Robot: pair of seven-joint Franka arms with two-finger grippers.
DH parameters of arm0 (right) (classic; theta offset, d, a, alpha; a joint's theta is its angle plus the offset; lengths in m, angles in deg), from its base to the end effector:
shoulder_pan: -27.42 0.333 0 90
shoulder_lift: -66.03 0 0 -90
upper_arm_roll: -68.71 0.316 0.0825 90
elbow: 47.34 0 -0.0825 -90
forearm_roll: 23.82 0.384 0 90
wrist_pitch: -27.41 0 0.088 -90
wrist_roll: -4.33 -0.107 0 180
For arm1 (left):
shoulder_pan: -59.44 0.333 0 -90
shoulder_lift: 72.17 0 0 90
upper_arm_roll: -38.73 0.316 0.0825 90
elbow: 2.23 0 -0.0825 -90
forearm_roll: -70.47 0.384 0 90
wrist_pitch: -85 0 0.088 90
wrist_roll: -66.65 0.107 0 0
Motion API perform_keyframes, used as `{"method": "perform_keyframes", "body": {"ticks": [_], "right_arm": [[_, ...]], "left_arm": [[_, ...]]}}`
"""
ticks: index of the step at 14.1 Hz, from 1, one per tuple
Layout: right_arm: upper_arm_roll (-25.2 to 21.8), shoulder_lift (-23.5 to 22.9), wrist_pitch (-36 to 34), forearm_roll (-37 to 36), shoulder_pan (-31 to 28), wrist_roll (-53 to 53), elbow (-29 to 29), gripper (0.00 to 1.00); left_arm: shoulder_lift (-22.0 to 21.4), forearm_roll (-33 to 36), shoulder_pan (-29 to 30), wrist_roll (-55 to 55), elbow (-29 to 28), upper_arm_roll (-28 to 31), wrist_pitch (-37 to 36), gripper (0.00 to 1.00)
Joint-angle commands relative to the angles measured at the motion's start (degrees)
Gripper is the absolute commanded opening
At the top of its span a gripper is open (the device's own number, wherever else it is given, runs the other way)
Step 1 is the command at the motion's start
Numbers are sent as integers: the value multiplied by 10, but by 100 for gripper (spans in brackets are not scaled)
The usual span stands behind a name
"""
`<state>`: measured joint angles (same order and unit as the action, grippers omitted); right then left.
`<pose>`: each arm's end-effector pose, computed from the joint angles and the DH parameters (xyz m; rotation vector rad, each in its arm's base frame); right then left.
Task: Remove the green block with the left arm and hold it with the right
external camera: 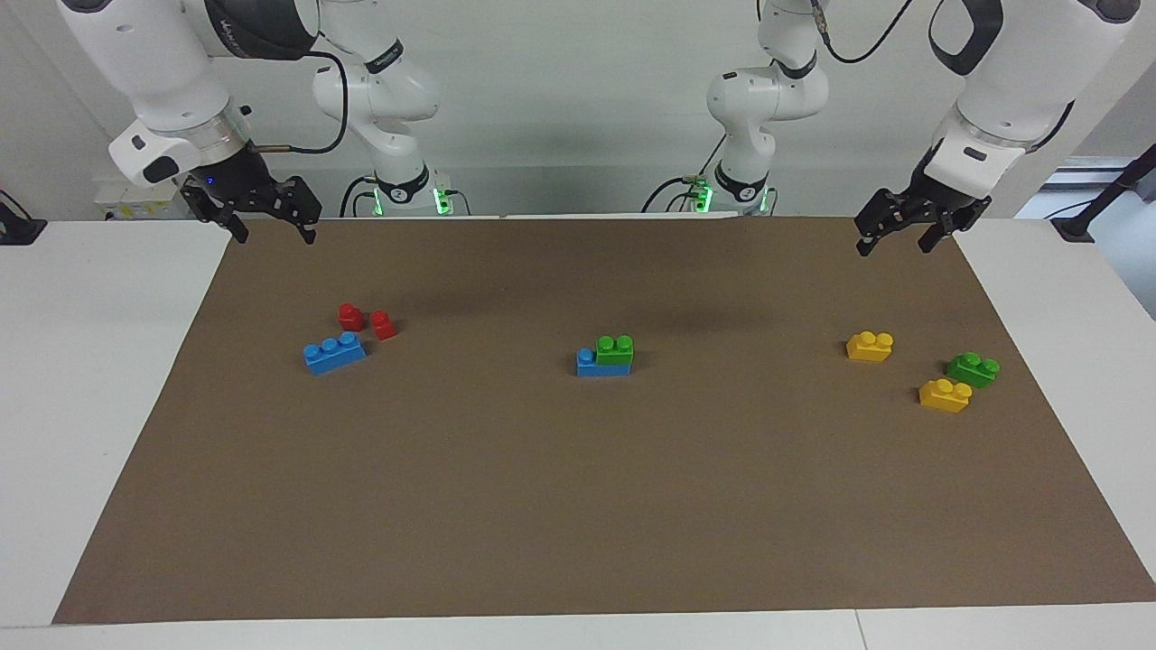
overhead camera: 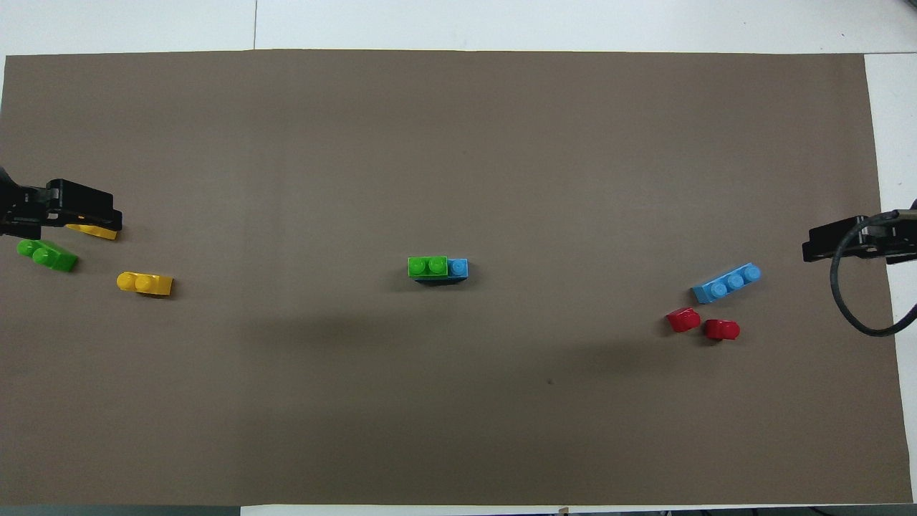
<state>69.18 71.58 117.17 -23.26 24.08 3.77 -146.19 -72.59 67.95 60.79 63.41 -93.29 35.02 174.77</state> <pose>0.5203 -0.0248 0.6035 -3.1285 0.0942 0.0964 0.5508 -0.0276 0.6196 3.0987 0.0240 -0.0268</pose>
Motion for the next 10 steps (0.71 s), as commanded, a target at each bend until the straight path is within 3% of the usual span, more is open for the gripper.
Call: {"method": "perform_keyframes", "body": {"ticks": [1,8,10], "right_arm": [[4,4,-4,-11,-7,5,-1,100],[2,5,0,-1,-7,10,0,100],[7,3,24,0,3,-59,-1,100]], "left_arm": [[-19,-4,8,5,-14,-3,-8,100],[-20,16,3,6,-15,-4,-9,100],[-20,16,2,6,-15,-4,-8,100]]}}
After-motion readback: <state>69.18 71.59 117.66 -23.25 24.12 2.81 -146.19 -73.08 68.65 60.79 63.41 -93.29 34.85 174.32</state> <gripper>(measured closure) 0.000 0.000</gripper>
